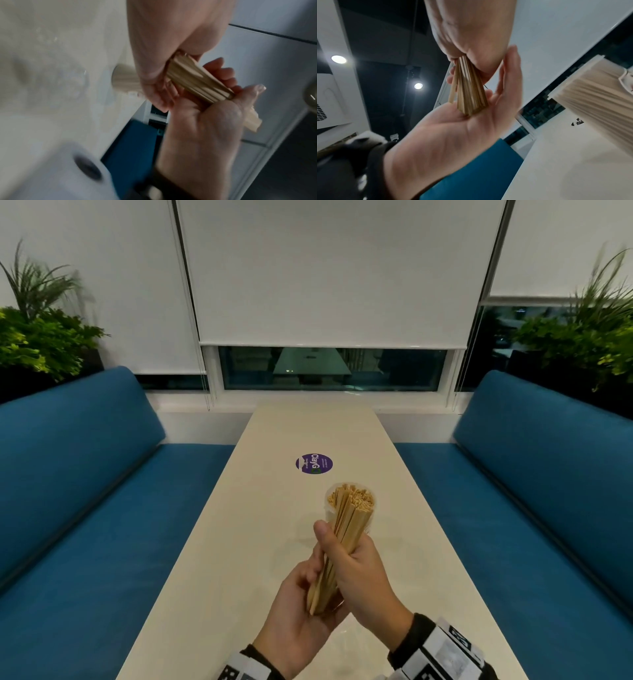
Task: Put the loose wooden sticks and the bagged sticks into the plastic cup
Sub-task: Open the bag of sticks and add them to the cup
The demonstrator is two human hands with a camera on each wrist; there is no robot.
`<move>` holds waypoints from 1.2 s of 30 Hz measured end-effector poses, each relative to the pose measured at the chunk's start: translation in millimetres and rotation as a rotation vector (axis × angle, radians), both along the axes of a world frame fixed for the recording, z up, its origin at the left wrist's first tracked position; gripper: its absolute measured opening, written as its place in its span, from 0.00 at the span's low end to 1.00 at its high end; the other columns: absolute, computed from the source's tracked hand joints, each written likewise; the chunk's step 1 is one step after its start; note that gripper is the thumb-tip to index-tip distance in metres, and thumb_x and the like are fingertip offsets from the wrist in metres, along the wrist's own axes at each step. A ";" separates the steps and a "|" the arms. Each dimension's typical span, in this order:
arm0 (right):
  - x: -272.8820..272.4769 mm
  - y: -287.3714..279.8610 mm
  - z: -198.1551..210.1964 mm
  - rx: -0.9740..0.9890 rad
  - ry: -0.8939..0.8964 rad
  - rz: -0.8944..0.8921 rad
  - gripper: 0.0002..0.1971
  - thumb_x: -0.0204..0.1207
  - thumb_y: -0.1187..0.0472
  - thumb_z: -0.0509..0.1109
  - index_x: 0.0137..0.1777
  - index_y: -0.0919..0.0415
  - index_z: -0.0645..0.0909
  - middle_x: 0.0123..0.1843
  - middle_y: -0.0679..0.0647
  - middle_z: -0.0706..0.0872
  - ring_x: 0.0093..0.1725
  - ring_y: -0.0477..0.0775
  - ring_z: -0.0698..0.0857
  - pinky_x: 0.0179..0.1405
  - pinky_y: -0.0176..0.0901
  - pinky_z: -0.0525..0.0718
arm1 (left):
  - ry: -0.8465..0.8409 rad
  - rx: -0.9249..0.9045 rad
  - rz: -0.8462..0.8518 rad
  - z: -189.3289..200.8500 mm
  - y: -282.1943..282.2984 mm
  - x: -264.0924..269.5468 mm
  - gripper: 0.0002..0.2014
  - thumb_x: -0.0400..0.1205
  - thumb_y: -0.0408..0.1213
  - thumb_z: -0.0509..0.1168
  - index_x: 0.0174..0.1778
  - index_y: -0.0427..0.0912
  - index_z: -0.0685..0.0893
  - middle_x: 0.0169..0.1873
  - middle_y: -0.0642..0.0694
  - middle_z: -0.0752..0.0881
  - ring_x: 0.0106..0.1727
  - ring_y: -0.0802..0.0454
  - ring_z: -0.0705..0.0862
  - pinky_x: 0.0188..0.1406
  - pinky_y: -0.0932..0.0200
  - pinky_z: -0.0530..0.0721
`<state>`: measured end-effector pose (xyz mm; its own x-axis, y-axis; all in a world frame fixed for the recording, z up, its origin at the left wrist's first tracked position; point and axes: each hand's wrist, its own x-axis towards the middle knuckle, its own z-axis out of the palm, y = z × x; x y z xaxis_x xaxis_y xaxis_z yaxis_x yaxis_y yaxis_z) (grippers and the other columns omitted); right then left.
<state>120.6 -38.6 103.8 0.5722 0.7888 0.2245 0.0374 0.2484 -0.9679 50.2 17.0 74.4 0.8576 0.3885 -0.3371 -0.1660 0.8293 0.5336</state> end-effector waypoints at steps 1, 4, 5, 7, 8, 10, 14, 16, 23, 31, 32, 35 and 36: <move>1.7 -1.1 2.0 0.000 0.002 -0.002 0.20 0.73 0.46 0.66 0.30 0.63 0.76 0.23 0.58 0.80 0.25 0.53 0.81 0.36 0.42 0.84 | 0.029 0.090 0.010 -3.3 2.2 -0.7 0.11 0.77 0.36 0.56 0.36 0.40 0.83 0.42 0.39 0.88 0.43 0.46 0.87 0.52 0.44 0.84; 8.8 -3.9 4.9 0.000 0.004 -0.044 0.23 0.74 0.46 0.63 0.29 0.66 0.78 0.28 0.63 0.84 0.30 0.54 0.86 0.39 0.43 0.86 | 0.046 0.291 -0.042 -1.3 7.2 -10.3 0.16 0.78 0.30 0.53 0.47 0.39 0.87 0.44 0.40 0.89 0.45 0.47 0.88 0.56 0.45 0.82; 11.4 -4.7 4.8 -0.007 0.007 -0.064 0.23 0.74 0.45 0.62 0.30 0.66 0.80 0.31 0.61 0.87 0.34 0.53 0.88 0.40 0.41 0.86 | 0.027 0.349 -0.103 2.9 8.7 -14.3 0.17 0.73 0.28 0.56 0.52 0.38 0.86 0.47 0.38 0.89 0.49 0.45 0.87 0.57 0.45 0.83; 14.4 -5.6 2.3 -0.035 -0.012 -0.087 0.24 0.74 0.43 0.61 0.35 0.64 0.84 0.37 0.53 0.91 0.42 0.47 0.89 0.43 0.37 0.85 | 0.070 0.553 -0.212 9.0 10.9 -19.8 0.20 0.73 0.24 0.59 0.59 0.41 0.83 0.53 0.39 0.87 0.55 0.45 0.86 0.56 0.51 0.85; 14.3 -5.6 0.3 -0.046 -0.033 -0.090 0.25 0.76 0.41 0.61 0.38 0.64 0.86 0.40 0.50 0.92 0.45 0.44 0.89 0.45 0.36 0.84 | 0.138 0.723 -0.240 11.8 9.2 -20.2 0.19 0.76 0.24 0.61 0.59 0.47 0.81 0.54 0.44 0.87 0.56 0.48 0.86 0.55 0.57 0.85; 10.7 -5.9 -3.0 -0.064 -0.097 -0.085 0.24 0.75 0.41 0.60 0.41 0.60 0.88 0.43 0.45 0.91 0.48 0.41 0.86 0.50 0.34 0.82 | 0.277 1.010 -0.258 14.9 4.8 -17.9 0.16 0.79 0.30 0.65 0.54 0.57 0.75 0.49 0.53 0.85 0.51 0.56 0.85 0.52 0.64 0.84; 7.7 -7.3 -6.9 -0.158 -0.228 -0.069 0.16 0.72 0.40 0.67 0.37 0.51 0.83 0.36 0.47 0.85 0.39 0.39 0.83 0.41 0.31 0.80 | 0.326 1.127 -0.223 10.9 -2.1 -12.1 0.08 0.80 0.34 0.62 0.49 0.54 0.77 0.28 0.55 0.79 0.29 0.62 0.76 0.30 0.68 0.74; 14.6 -10.6 -3.4 -0.221 -0.276 -0.049 0.12 0.72 0.47 0.73 0.33 0.53 0.79 0.29 0.44 0.80 0.31 0.38 0.80 0.36 0.32 0.79 | 0.328 1.155 -0.197 6.6 -2.3 -10.8 0.04 0.82 0.38 0.62 0.43 0.52 0.79 0.19 0.58 0.76 0.22 0.64 0.72 0.27 0.70 0.69; 38.4 -21.3 6.2 -0.335 -0.180 0.027 0.14 0.71 0.52 0.75 0.35 0.63 0.84 0.25 0.58 0.84 0.21 0.51 0.76 0.22 0.34 0.76 | 0.368 1.395 -0.216 -10.3 13.8 -1.7 0.07 0.80 0.45 0.61 0.40 0.51 0.82 0.32 0.46 0.84 0.28 0.60 0.72 0.31 0.67 0.68; 83.8 -10.0 18.8 -0.297 -0.195 -0.257 0.09 0.76 0.59 0.70 0.37 0.62 0.85 0.25 0.58 0.84 0.17 0.43 0.77 0.17 0.32 0.76 | 0.547 1.533 -0.198 -1.7 43.7 37.1 0.27 0.73 0.53 0.71 0.64 0.52 0.70 0.55 0.55 0.77 0.50 0.60 0.78 0.41 0.71 0.75; 93.7 -7.9 21.8 -0.270 -0.199 -0.299 0.09 0.76 0.59 0.70 0.35 0.60 0.85 0.24 0.58 0.84 0.17 0.44 0.77 0.17 0.32 0.75 | 0.581 1.548 -0.174 -2.0 50.4 42.8 0.33 0.71 0.54 0.72 0.69 0.52 0.66 0.59 0.53 0.74 0.56 0.57 0.77 0.48 0.68 0.78; 121.7 2.9 28.9 -0.193 -0.210 -0.410 0.09 0.76 0.60 0.71 0.35 0.61 0.83 0.21 0.53 0.82 0.17 0.43 0.76 0.17 0.32 0.74 | 0.640 1.611 -0.109 -6.1 66.4 63.0 0.43 0.69 0.54 0.74 0.76 0.50 0.58 0.70 0.49 0.67 0.69 0.51 0.72 0.68 0.54 0.75; 128.3 7.5 30.4 -0.177 -0.215 -0.436 0.08 0.75 0.59 0.71 0.37 0.62 0.83 0.21 0.52 0.81 0.17 0.42 0.76 0.17 0.32 0.74 | 0.640 1.630 -0.091 -7.0 69.1 68.4 0.44 0.69 0.53 0.74 0.77 0.50 0.57 0.72 0.49 0.65 0.71 0.50 0.70 0.70 0.54 0.73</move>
<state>248.9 -31.1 134.1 0.8117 0.5241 0.2580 0.3037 -0.0012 -0.9528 118.6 86.1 67.4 0.7934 0.6066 0.0502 0.3967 -0.5779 0.7132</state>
